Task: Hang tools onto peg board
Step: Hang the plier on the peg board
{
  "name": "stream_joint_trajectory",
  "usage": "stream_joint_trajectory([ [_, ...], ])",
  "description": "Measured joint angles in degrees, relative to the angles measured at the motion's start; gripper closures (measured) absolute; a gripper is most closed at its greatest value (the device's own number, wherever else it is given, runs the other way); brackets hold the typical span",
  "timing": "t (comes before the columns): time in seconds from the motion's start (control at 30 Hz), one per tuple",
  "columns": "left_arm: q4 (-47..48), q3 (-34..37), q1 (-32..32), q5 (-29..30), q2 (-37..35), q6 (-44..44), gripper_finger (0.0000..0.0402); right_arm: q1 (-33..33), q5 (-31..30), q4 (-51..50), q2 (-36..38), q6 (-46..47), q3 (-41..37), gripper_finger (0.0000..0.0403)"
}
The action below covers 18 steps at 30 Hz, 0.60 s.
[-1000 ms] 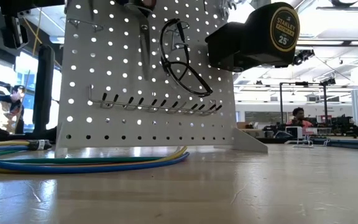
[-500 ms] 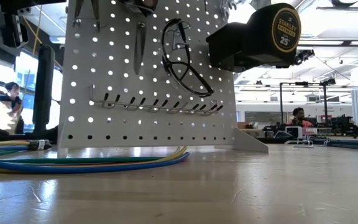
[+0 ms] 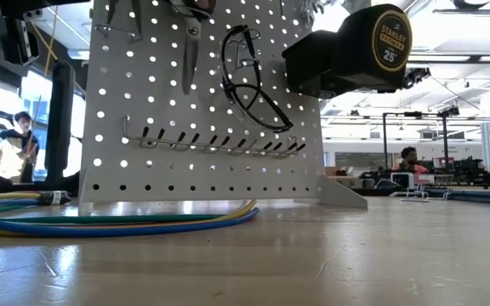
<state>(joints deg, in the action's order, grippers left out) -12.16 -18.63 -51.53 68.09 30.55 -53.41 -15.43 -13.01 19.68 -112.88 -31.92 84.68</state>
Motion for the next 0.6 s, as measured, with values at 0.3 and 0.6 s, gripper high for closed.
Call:
stream_joint_trajectory([
  [0.3, 0.15, 0.00, 0.00, 0.00, 0.09, 0.04, 0.0402, -0.03, -0.02, -1.77, 0.00, 1.90, 0.00, 0.0379],
  [0.6, 0.11, 0.00, 0.00, 0.00, 0.15, 0.04, 0.0401, -0.48, 0.16, -2.39, 0.00, 0.27, 0.00, 0.0379],
])
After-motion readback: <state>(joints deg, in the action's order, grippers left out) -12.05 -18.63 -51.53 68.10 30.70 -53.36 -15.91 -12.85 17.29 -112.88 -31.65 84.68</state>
